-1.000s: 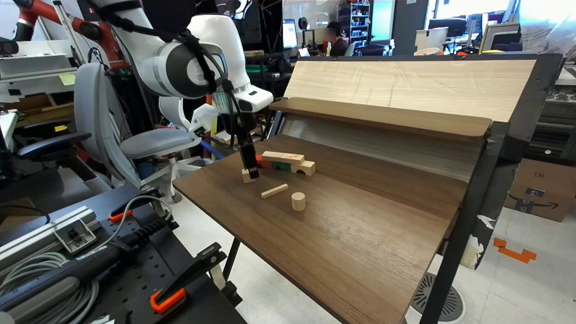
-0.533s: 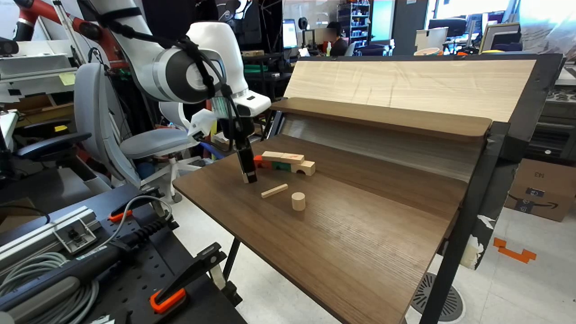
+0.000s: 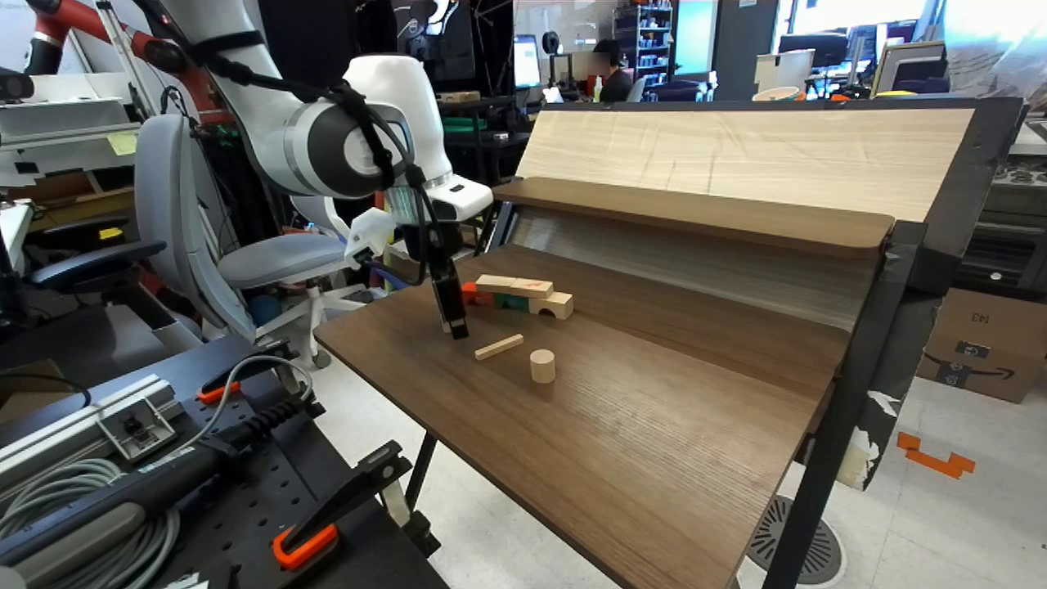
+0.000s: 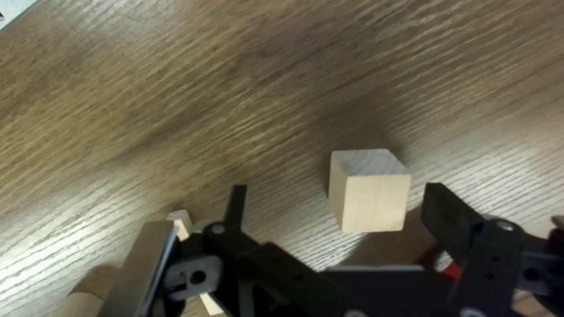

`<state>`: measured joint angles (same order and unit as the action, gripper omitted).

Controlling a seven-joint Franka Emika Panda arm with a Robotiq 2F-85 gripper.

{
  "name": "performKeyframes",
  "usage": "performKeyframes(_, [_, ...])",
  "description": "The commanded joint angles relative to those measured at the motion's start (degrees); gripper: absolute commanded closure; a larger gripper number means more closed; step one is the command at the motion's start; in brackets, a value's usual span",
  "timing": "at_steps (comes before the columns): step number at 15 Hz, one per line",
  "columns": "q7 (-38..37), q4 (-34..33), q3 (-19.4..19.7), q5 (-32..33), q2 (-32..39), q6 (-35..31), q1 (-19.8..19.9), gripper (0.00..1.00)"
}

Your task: Pick the block and stack it on the other blocks

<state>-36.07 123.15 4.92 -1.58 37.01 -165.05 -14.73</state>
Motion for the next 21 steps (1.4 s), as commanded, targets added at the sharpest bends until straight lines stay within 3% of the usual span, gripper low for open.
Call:
performKeyframes(1, [-0.4,-1.8,1.1,-2.1,1.9,-0.8,-2.0,0.11])
performKeyframes(2, [-0.6,-2.0,0.9,-2.3,2.0,-1.0,-2.0,0.28])
performKeyframes(10, [-1.6,-2.8,-0.2,-5.5,1.0,-1.7,-1.6,0.88])
performKeyframes(11, [-1.6,-2.7,-0.2,-5.6,0.5,-1.5,-1.7,0.92])
performKeyframes(15, [-2.8,-3.0,0.6,-5.3,-0.9,0.0,-2.5,0.92])
performKeyframes(21, [-9.5,-5.7,4.9,-4.4,-0.7,1.0,-5.8,0.92])
